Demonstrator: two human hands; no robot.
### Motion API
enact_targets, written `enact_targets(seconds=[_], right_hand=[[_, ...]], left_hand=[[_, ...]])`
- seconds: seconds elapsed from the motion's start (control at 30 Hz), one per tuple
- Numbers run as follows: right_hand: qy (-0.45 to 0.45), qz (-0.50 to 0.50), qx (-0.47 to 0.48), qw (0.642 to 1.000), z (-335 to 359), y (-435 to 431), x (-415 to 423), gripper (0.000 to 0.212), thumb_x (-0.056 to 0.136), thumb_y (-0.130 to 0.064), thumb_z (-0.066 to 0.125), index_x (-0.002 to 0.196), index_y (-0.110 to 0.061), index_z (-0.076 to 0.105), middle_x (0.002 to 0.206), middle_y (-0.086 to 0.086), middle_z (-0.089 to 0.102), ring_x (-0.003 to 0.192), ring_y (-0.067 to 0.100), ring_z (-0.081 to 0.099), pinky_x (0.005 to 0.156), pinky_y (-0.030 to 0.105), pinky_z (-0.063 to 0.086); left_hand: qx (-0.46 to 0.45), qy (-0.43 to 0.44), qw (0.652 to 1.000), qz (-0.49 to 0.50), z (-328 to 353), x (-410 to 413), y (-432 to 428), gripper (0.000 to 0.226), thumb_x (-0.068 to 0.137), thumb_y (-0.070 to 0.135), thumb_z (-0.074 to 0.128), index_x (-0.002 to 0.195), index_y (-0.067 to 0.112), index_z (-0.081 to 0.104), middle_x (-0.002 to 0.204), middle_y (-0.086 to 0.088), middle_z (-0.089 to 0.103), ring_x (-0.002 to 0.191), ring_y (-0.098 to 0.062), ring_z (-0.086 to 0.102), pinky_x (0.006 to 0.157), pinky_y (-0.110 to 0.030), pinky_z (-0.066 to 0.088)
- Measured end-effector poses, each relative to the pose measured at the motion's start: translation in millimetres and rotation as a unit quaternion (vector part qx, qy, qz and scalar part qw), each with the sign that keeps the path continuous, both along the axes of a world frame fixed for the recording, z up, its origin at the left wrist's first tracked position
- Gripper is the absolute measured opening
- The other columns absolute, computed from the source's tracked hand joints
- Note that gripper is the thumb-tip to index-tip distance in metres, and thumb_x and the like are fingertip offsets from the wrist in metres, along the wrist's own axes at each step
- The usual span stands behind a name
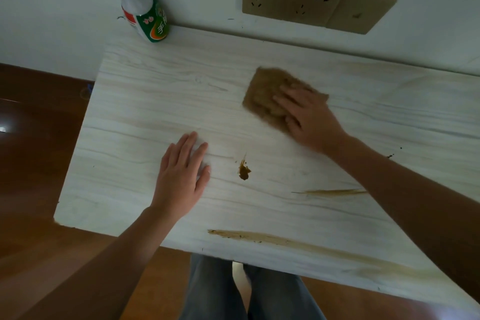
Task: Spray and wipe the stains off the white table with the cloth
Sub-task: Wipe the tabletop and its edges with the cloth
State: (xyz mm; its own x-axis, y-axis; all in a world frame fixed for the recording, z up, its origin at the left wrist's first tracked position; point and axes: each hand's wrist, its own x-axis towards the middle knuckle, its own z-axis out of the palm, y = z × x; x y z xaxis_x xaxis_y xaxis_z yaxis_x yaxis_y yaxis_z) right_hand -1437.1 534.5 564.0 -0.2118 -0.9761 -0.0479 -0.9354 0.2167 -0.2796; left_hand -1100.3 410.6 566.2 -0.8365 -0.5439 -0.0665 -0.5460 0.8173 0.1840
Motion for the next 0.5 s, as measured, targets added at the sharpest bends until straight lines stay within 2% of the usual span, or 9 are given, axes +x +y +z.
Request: enact_targets(seconds=[0.07, 0.13, 0.33, 0.4, 0.5], right_hand=[[0.004, -0.096, -0.002, 0.995, 0.8, -10.9, -25.1, 0.057, 0.092, -0.029, 0.042, 0.146, -0.012, 0.048, 0.155, 0.016, 0.042, 0.145, 0.036, 0.034, 0.121, 0.054, 0.023], [0.005, -0.175, 0.001, 0.985, 1.2, -32.1, -38.4, 0.056, 0.094, -0.030, 0.039, 0.147, -0.012, 0.046, 0.156, 0.016, 0.039, 0.148, 0.035, 0.030, 0.123, 0.049, 0.018], [-0.015, -0.331, 0.002, 0.943, -3.6, -104.0, -9.5, 0.054, 0.100, -0.028, 0.041, 0.154, -0.024, 0.035, 0.162, 0.012, 0.025, 0.150, 0.036, 0.017, 0.124, 0.048, 0.007], [-0.012, -0.344, 0.005, 0.939, -4.0, -112.5, 0.4, 0.054, 0.101, -0.027, 0.041, 0.154, -0.026, 0.034, 0.163, 0.012, 0.023, 0.151, 0.035, 0.015, 0.124, 0.048, 0.006], [-0.028, -0.278, 0.001, 0.960, -1.8, -125.3, 9.3, 0.053, 0.099, -0.025, 0.043, 0.152, -0.025, 0.038, 0.162, 0.010, 0.026, 0.150, 0.035, 0.018, 0.124, 0.049, 0.009]], left_hand=[[0.000, 0.002, 1.000, 0.003, -0.6, -0.1, 0.8, 0.053, 0.103, 0.037, 0.045, 0.149, 0.011, 0.047, 0.163, -0.015, 0.034, 0.155, -0.030, 0.028, 0.122, -0.054, 0.031], [0.001, 0.003, 1.000, 0.006, -1.3, 0.1, 2.0, 0.053, 0.104, 0.037, 0.045, 0.150, 0.011, 0.045, 0.164, -0.015, 0.033, 0.155, -0.030, 0.026, 0.122, -0.054, 0.030], [0.002, 0.009, 1.000, 0.014, -3.9, 0.5, 4.0, 0.053, 0.104, 0.037, 0.045, 0.151, 0.012, 0.045, 0.164, -0.015, 0.032, 0.156, -0.029, 0.025, 0.123, -0.053, 0.028], [0.003, 0.005, 1.000, 0.013, -3.7, 0.2, 3.4, 0.052, 0.105, 0.037, 0.045, 0.151, 0.012, 0.045, 0.165, -0.014, 0.032, 0.156, -0.029, 0.025, 0.124, -0.052, 0.028], [0.004, -0.002, 1.000, 0.011, -3.1, 0.2, 2.2, 0.053, 0.105, 0.039, 0.044, 0.151, 0.014, 0.045, 0.165, -0.013, 0.031, 0.156, -0.028, 0.025, 0.124, -0.052, 0.028]])
